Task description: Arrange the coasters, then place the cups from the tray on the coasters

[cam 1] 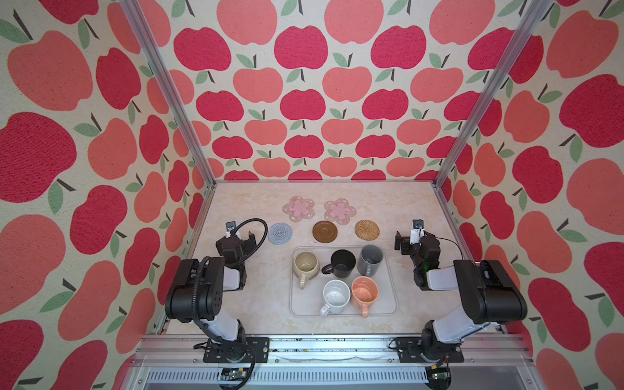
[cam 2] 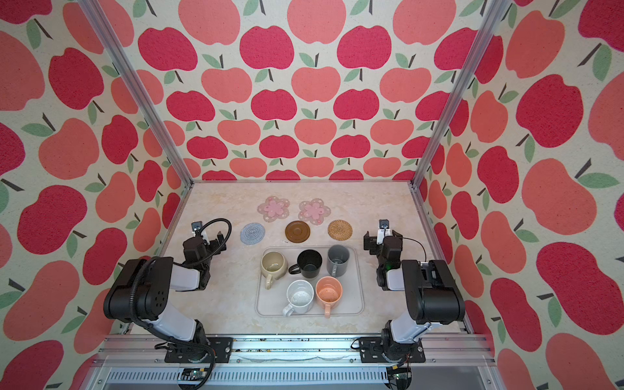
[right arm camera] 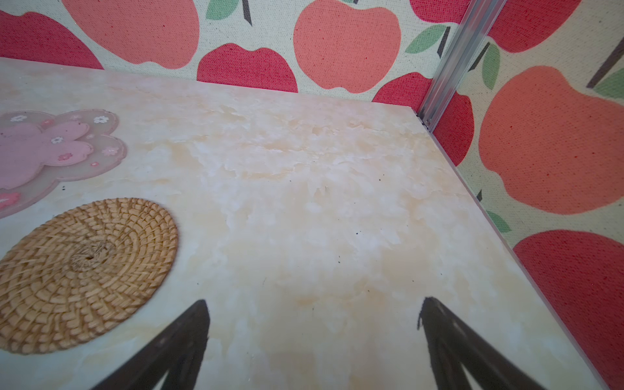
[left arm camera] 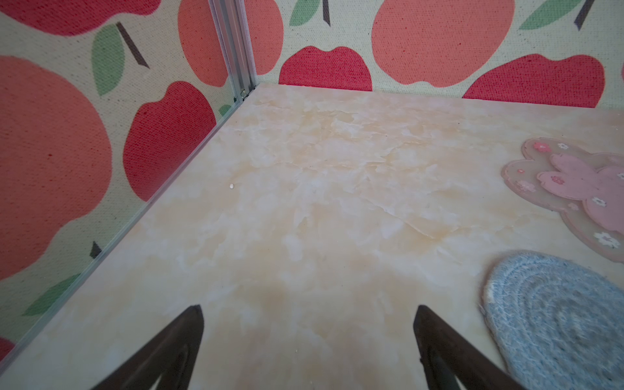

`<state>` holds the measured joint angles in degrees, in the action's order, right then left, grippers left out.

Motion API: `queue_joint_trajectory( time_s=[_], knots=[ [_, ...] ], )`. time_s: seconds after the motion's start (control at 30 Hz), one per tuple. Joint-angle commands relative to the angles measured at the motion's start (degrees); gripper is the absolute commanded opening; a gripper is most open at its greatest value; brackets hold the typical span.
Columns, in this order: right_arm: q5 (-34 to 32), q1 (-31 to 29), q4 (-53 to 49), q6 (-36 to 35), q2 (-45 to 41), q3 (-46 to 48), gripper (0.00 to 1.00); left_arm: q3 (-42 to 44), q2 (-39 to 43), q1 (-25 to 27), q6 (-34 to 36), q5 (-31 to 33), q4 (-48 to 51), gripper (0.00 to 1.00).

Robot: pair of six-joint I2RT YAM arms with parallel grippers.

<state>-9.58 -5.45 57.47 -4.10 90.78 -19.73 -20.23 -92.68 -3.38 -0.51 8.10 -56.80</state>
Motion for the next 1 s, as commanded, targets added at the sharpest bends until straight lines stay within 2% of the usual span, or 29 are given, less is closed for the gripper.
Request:
queue_joint_trajectory(
  time_s=[0.0, 0.27, 0.43, 0.53, 0.67, 0.8, 0.97],
  knots=[
    [0.1, 0.1, 0.2, -0.1, 0.3, -0.9, 0.99, -1.1, 0.1, -0.3, -0.3, -0.6, 0.3, 0.99],
    [-0.1, 0.5, -1.4, 0.6, -1.1, -1.2, 0.99, -1.4, 0.7, -0.6, 0.2, -2.8, 1.2, 0.99],
    [1.8, 0.8, -14.2, 0.0, -8.5, -4.6, 1.00, -0.4, 8.0, 1.9, 0.3, 6.3, 4.6, 0.99],
    [3.0, 0.7, -20.7, -0.8, -12.4, -7.0, 1.00, -2.3, 14.5, 2.6, 1.1, 5.5, 13.0, 0.99],
    [1.5, 0.5, -27.4, -1.6, -15.2, -10.8, 0.99, -9.1, 20.1, 2.8, -0.6, 5.5, 27.8, 0.99],
    [1.7, 0.0, -30.9, -0.7, -15.7, -14.2, 0.99, -13.6, 20.6, 3.3, -1.3, 6.3, 31.1, 0.99],
    [2.6, -2.1, -41.1, 0.2, -13.3, -23.4, 0.99, -18.2, 20.2, 4.5, -4.7, 5.4, 33.8, 0.99]
  ],
)
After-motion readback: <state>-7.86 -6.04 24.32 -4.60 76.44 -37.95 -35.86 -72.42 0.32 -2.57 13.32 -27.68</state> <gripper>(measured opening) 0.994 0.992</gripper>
